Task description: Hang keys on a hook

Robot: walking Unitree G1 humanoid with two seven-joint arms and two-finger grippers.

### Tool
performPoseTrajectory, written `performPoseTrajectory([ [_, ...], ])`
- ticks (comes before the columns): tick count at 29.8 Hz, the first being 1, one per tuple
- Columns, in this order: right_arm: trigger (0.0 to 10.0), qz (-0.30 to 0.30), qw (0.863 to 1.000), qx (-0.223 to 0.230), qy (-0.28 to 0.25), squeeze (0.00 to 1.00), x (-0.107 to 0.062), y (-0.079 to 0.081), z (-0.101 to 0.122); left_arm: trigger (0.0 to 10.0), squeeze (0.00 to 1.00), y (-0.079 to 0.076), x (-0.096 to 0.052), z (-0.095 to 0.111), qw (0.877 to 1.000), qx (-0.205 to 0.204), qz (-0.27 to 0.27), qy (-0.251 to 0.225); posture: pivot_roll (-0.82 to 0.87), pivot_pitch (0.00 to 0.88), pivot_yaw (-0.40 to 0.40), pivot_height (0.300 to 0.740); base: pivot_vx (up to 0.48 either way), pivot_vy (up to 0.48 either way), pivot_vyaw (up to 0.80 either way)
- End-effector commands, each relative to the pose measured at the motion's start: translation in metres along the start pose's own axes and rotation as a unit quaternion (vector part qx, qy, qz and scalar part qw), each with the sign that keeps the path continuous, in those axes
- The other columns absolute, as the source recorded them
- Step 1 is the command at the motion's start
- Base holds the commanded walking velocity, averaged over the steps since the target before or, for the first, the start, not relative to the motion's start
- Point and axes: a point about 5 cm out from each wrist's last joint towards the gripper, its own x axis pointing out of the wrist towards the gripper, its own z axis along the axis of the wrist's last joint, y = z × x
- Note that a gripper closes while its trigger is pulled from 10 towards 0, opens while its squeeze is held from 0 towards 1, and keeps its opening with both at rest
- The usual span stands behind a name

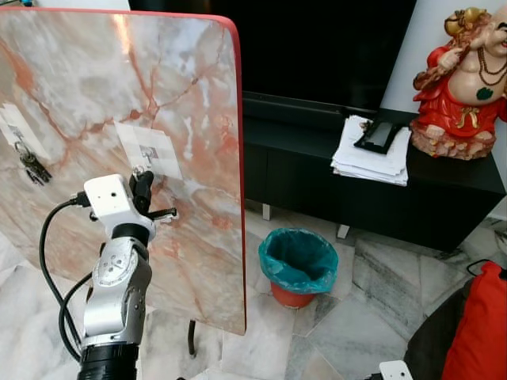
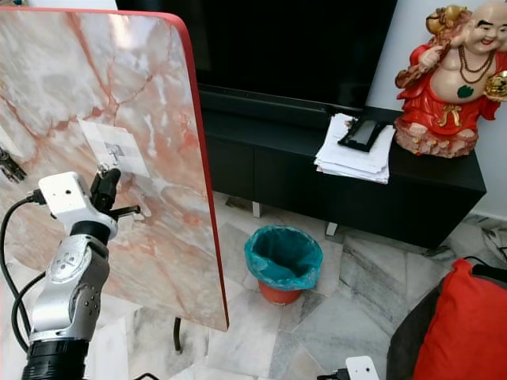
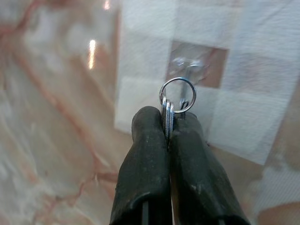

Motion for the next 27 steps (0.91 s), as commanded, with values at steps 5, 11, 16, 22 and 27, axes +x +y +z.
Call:
performPoseTrajectory([
  [5,10.0,0.0,1.0,0.002,-0.002,0.0,0.0,-0.001,0.0,10.0,0.0,-0.008,0.001,0.01,0.999,0.044,-0.015,-0.012,-0.09,0.017,-0.005,0.74,0.0,0.0,0.0],
  [11,10.0,0.001,1.0,0.005,-0.002,0.0,0.0,-0.001,0.001,10.0,0.0,-0.005,0.002,0.01,0.997,0.082,0.006,-0.006,-0.09,0.017,-0.005,0.74,0.0,0.0,0.0],
  [16,10.0,0.001,1.0,0.007,-0.002,0.0,0.0,0.0,0.001,10.0,0.0,0.002,0.003,0.013,0.995,0.092,0.028,-0.002,-0.08,0.018,-0.005,0.74,0.0,0.0,0.0],
  [22,10.0,0.002,1.0,0.008,-0.002,0.0,0.0,0.0,0.001,10.0,0.0,0.0,0.0,0.012,0.996,0.086,0.027,0.003,-0.08,0.019,-0.005,0.74,0.0,0.0,0.0],
  [27,10.0,0.002,1.0,0.009,-0.002,0.0,0.0,0.0,0.0,10.0,0.0,-0.001,-0.001,0.01,0.996,0.084,0.027,0.012,-0.08,0.018,-0.006,0.74,0.0,0.0,0.0],
])
